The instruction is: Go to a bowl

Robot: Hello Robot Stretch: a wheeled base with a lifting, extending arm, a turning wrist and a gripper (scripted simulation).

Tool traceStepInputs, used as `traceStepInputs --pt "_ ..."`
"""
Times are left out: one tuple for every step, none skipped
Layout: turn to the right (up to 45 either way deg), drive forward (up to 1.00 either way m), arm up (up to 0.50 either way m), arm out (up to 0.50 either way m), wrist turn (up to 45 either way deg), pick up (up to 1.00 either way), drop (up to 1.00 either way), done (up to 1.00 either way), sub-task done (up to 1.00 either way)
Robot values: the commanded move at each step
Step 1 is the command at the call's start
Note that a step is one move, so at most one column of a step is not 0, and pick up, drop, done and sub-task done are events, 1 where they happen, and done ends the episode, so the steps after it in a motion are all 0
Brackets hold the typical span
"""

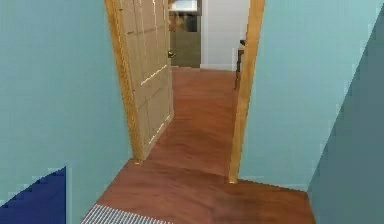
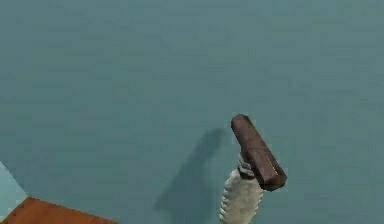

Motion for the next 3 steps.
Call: traceStepInputs --pt "0.0 0.35 0.00 0.00 0.0 0.00 0.00 0.00 0.00" --pt "45.0 0.00 0.00 0.00 0.0 0.00 0.00 0.00 0.00" --pt "6.0 0.00 0.00 0.00 0.0 0.00 0.00 0.00 0.00"
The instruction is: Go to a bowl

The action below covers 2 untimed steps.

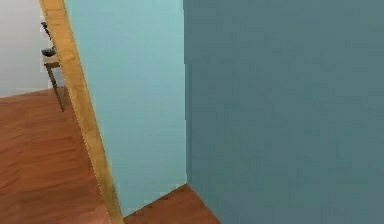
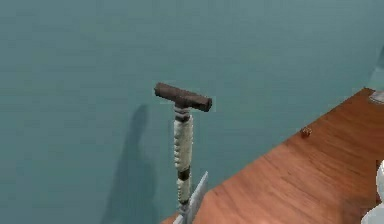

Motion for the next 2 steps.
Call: traceStepInputs --pt "0.0 0.10 0.00 0.00 0.0 0.00 0.00 0.00 0.00" --pt "-45.0 0.00 0.00 0.00 0.0 0.00 0.00 0.00 0.00"
